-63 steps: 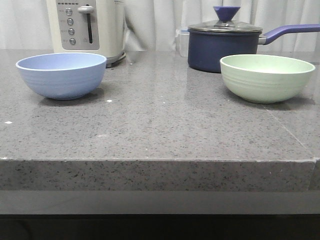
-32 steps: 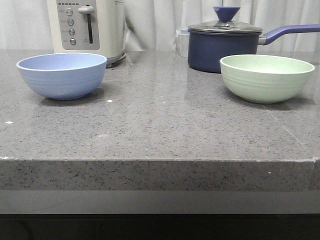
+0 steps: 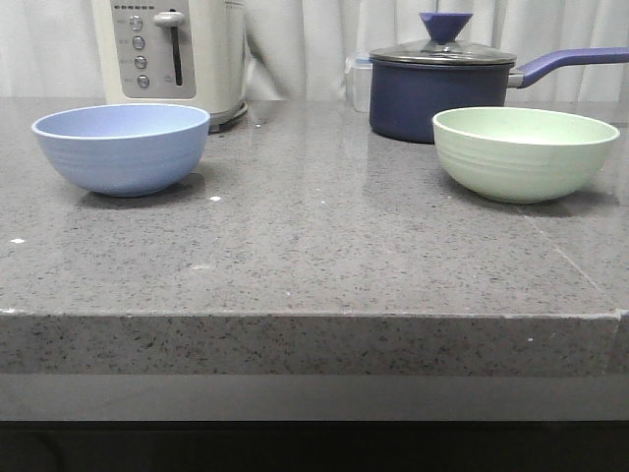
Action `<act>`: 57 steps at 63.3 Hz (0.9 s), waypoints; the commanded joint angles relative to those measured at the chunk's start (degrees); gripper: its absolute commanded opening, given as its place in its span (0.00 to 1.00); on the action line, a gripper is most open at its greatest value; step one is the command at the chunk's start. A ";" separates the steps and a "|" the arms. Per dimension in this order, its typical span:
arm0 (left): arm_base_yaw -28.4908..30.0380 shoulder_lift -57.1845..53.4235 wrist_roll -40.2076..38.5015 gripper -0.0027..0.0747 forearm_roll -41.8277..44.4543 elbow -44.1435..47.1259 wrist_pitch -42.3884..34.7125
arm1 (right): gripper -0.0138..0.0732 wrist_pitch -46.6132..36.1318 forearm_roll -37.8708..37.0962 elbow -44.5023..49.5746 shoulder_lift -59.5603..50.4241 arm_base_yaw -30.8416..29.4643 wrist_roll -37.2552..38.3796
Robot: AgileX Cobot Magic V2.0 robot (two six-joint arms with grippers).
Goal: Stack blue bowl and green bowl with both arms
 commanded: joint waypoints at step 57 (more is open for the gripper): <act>-6.26 2.10 7.97 0.61 -4.45 -2.16 -4.41 | 0.75 7.68 2.25 -12.47 9.37 -0.33 -0.75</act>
